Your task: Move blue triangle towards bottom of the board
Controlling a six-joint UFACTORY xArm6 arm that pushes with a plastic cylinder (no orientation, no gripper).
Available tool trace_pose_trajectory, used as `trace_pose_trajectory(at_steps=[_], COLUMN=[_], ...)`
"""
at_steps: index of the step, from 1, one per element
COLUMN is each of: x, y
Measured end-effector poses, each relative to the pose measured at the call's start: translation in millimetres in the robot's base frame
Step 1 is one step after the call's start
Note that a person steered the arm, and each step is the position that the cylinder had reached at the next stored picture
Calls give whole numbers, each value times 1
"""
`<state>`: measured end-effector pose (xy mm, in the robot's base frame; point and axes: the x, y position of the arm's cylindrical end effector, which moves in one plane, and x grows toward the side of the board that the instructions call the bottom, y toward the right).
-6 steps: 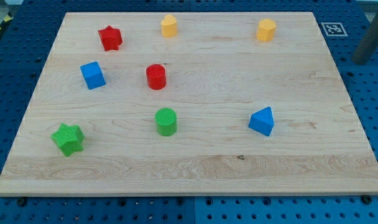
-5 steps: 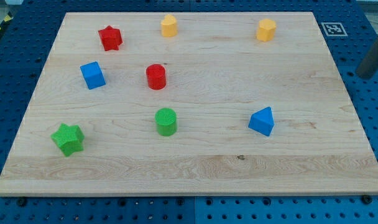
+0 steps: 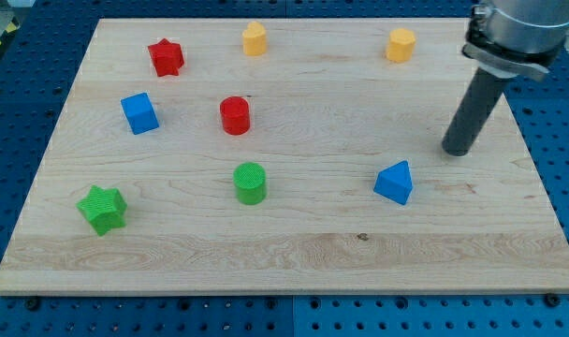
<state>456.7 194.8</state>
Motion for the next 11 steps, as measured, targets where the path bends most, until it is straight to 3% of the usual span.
trace_pose_trajectory(at_steps=[2, 3, 6, 11], x=[43, 45, 3, 37], y=[-20, -54, -139, -131])
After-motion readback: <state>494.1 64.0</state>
